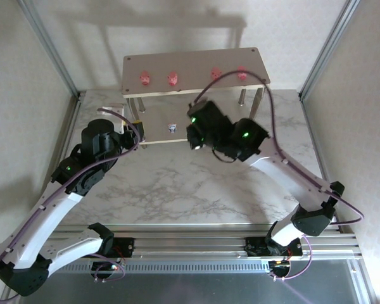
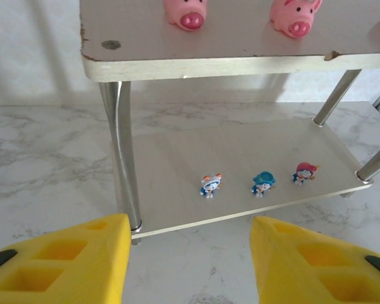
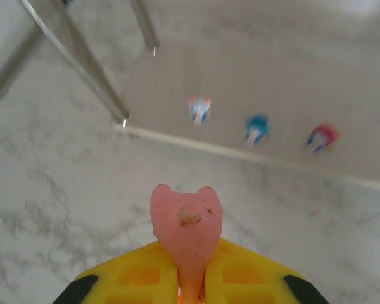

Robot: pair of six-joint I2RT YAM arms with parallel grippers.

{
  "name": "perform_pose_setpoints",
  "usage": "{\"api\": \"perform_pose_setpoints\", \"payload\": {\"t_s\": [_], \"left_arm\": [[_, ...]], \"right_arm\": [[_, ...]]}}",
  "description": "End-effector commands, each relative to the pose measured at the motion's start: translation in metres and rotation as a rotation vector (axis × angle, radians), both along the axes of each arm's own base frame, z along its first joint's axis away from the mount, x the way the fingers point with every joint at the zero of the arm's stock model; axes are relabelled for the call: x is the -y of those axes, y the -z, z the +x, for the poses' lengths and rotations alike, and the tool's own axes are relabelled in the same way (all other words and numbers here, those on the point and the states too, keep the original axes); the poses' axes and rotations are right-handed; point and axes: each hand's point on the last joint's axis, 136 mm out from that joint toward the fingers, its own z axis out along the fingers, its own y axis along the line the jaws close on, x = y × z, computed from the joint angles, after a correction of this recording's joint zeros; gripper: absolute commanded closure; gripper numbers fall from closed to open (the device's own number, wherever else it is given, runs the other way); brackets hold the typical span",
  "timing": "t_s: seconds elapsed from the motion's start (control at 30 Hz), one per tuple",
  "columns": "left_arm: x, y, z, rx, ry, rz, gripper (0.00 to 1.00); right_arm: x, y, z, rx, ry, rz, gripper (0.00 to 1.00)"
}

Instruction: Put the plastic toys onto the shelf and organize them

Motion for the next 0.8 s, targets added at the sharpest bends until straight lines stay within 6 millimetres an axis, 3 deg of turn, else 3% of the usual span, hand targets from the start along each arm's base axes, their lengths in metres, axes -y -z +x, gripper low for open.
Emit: {"api": "perform_pose_setpoints", "payload": {"t_s": [0.0,0.17,0.27,0.57,0.6,0.77], "left_arm": [[0.003,-0.013,0.002,0.016,0.012,-0.031,0.48],[0.004,-0.015,0.005,0.011,0.007,-0.024,0.48],[0.003,-0.016,0.007,0.01,-0.001,-0.016,0.48],[0.001,-0.015,0.012,0.005,-0.016,-0.001,0.47],[0.0,-0.014,0.013,0.003,-0.018,0.001,0.47],[0.0,-0.011,0.016,-0.005,-0.017,0.008,0.47]], "right_arm": [[0.01,-0.022,0.021,0.1,-0.04,-0.134,0.86],[0.008,-0.057,0.057,0.177,-0.032,-0.091,0.85],[0.009,-0.063,0.076,0.198,-0.018,-0.085,0.85],[0.001,-0.066,0.112,0.213,-0.016,-0.062,0.84],[0.01,-0.066,0.122,0.213,0.01,-0.065,0.84],[0.009,-0.056,0.133,0.194,0.011,-0.071,0.84]]}}
